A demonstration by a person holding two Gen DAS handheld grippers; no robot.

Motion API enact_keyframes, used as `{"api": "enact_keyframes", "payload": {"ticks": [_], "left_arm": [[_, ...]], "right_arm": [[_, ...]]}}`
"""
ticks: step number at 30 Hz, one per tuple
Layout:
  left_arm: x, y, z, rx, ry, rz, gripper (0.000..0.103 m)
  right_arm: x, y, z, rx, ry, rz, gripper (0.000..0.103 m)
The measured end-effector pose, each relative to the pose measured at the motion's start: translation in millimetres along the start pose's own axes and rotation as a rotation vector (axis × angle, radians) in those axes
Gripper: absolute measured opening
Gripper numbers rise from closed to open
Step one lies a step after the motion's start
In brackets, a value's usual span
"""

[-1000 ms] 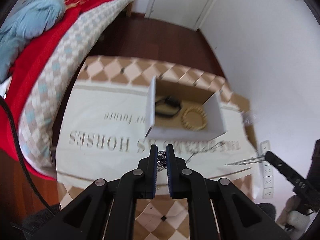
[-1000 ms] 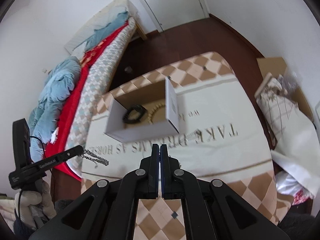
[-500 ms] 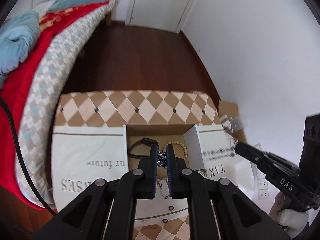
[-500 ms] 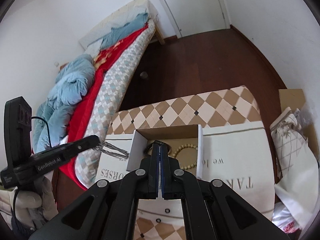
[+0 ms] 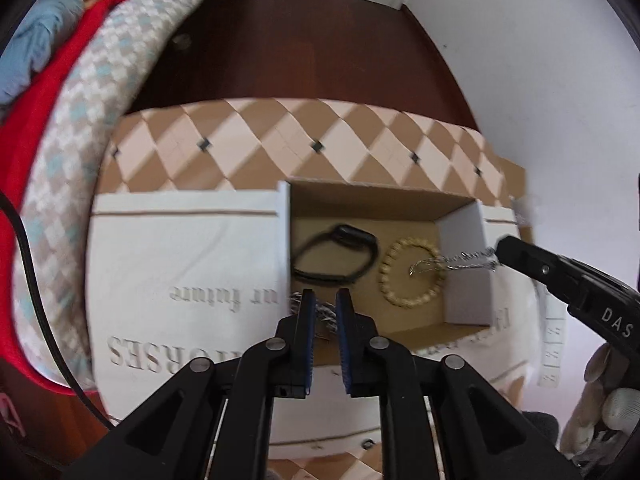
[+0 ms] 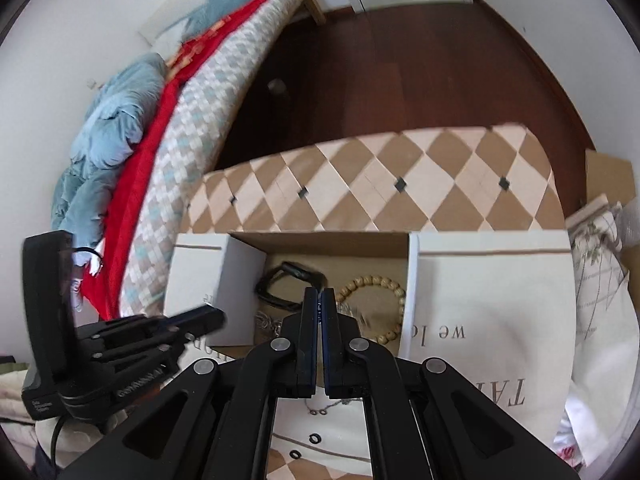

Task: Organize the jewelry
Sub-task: 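Lower both held chains into the white box and open both tools, then lift both tools out of the box and back over the table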

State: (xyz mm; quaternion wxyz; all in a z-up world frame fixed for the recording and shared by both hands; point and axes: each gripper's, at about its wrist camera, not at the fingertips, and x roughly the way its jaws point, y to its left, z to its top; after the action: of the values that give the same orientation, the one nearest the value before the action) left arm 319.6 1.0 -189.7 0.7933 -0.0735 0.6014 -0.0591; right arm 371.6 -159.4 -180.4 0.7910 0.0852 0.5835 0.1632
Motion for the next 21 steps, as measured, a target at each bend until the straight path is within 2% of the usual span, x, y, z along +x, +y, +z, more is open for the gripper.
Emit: {"api": "enact_keyframes", "payload": {"ticks": [1, 2, 3, 4, 6, 7, 10, 12, 16, 21], "left_arm": [[-2, 0, 1, 0.006, -0.011, 0.024, 0.025], [-4, 1, 1, 0.01, -0.027, 0.047, 0.048], [-7, 2, 1, 0.013, -0.049, 0.077, 0.061], [-9, 3, 3, 0.012, -0.069, 0.097, 0.08], [-14, 7, 3, 0.004, -0.108, 0.131, 0.084], [-14, 7, 3, 0.007, -0.115, 0.15, 0.085], [-12, 9, 1, 0.02, -0.129, 0.22, 0.103], [-11, 9, -3, 0.034, -0.146, 0.26, 0.103], [-13, 13, -10, 0.031, -0.164, 0.271, 0.103], [-22, 15, -21, 0.021, -0.185, 0.278, 0.103]], "right_arm": [[1, 0, 0, -0.003, 0.004, -0.013, 0.004], [2, -1, -1, -0.001, 0.009, -0.014, 0.01], [2, -1, -3, -0.004, 0.012, -0.036, 0.022], [2, -1, -5, -0.013, 0.012, -0.057, 0.03], [2, 0, -10, -0.027, 0.005, -0.105, 0.061], [2, 1, -12, -0.037, 0.004, -0.136, 0.066], [2, 2, -22, -0.057, -0.003, -0.266, 0.073], [7, 2, -31, -0.054, 0.01, -0.319, 0.1], [14, -1, -46, -0.045, 0.017, -0.364, 0.103], [11, -4, -59, -0.005, -0.001, -0.369, 0.103]]}}
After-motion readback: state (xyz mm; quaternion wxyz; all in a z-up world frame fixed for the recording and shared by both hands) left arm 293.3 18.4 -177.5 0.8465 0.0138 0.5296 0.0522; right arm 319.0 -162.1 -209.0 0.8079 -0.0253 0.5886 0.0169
